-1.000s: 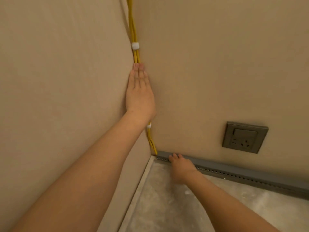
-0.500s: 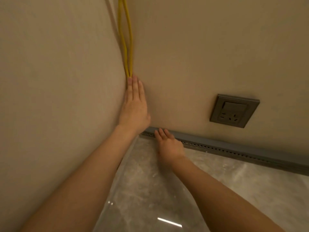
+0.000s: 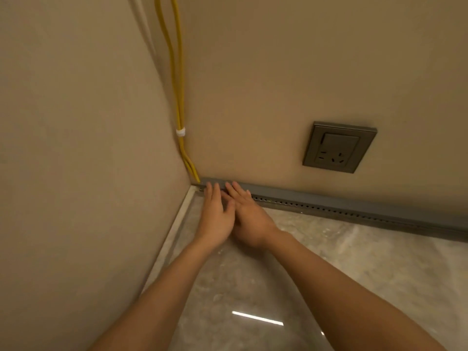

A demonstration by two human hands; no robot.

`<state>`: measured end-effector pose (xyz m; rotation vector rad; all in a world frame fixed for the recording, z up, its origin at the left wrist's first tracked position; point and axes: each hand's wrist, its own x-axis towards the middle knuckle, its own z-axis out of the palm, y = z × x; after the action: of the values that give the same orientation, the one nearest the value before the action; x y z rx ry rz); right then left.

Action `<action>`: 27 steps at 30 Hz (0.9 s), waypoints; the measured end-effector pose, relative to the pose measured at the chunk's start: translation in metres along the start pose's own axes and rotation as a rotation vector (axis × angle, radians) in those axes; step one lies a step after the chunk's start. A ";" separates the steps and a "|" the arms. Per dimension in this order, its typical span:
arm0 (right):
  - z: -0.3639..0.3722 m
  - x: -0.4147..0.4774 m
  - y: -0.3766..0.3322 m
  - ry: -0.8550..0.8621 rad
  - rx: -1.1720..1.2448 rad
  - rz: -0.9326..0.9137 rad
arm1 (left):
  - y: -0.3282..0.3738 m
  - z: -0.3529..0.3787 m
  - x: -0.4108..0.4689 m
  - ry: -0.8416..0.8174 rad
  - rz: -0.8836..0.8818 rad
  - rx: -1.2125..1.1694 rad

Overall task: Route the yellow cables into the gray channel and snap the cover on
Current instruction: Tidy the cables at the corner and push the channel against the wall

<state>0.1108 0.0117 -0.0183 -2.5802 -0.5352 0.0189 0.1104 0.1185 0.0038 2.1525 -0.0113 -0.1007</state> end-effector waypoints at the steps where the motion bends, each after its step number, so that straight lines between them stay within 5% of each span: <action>1: -0.005 -0.004 0.004 0.002 0.078 -0.002 | 0.005 0.006 -0.003 -0.005 -0.115 -0.260; 4: -0.017 -0.020 0.013 0.118 0.240 0.032 | 0.023 0.020 -0.009 -0.081 -0.334 -0.868; 7: -0.024 -0.041 0.016 0.321 0.391 0.156 | 0.037 0.026 -0.011 -0.196 -0.403 -1.080; 12: -0.039 -0.080 0.027 0.568 0.784 0.562 | 0.055 0.036 -0.013 -0.318 -0.513 -1.206; 18: -0.072 -0.130 0.051 0.747 1.846 0.803 | 0.082 0.053 -0.019 -0.393 -0.576 -1.371; 27: -0.133 -0.152 0.089 0.955 2.142 0.754 | 0.105 0.072 -0.016 -0.376 -0.687 -1.390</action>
<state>0.0180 -0.1794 0.0430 -0.3468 0.6254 -0.2270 0.0921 0.0010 0.0527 0.6571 0.4478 -0.6828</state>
